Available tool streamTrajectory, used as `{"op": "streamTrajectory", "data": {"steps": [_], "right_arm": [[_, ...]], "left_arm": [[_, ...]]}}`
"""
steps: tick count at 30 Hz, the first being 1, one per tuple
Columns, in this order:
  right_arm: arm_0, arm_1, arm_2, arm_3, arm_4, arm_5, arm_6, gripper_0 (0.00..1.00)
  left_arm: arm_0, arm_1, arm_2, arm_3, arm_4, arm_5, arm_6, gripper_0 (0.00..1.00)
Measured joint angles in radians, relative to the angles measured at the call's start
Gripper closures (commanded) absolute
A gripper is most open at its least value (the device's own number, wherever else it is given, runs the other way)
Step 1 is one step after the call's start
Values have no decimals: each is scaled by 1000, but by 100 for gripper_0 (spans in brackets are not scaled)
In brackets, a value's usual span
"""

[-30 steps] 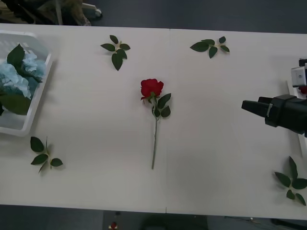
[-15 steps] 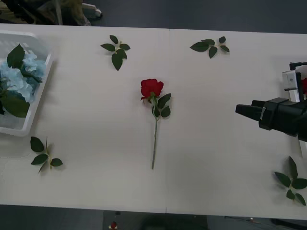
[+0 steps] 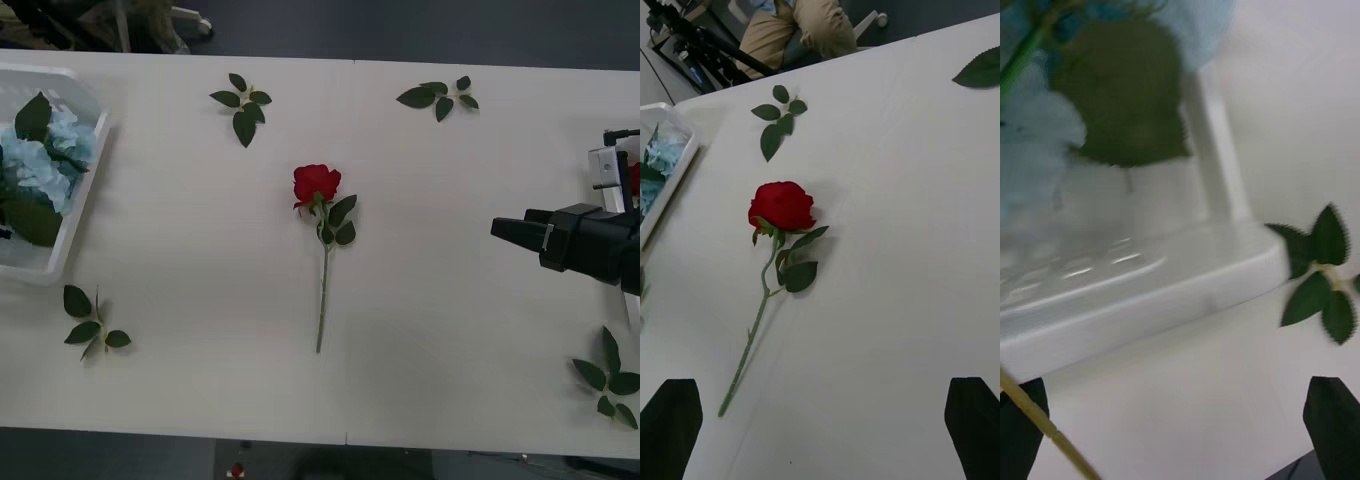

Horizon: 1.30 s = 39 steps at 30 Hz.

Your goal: Put the red flowers into the right box and the blue flowers into the left box

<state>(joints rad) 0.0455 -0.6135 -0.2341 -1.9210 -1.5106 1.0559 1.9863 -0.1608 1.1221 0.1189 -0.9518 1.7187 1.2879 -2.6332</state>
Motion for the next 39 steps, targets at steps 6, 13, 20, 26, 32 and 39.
{"op": "streamTrajectory", "data": {"steps": [6,13,20,26,32,39], "right_arm": [[-1,0,0,0,0,0,0,5],[-1,0,0,0,-1,0,0,5],[-1,0,0,0,-2,-1,0,5],[-1,0,0,0,-3,-5,0,5],[-1,0,0,0,-4,-17,0,5],[-1,0,1,0,-4,-17,0,5]], "left_arm": [[5,0,0,-102,180,86,-6,0],[5,0,0,-211,260,89,-6,0],[2,24,0,-281,332,89,-4,0],[-78,21,0,-405,235,89,308,0],[-193,-87,0,-529,54,89,485,0],[-237,-308,-22,-627,-88,59,735,0]]}}
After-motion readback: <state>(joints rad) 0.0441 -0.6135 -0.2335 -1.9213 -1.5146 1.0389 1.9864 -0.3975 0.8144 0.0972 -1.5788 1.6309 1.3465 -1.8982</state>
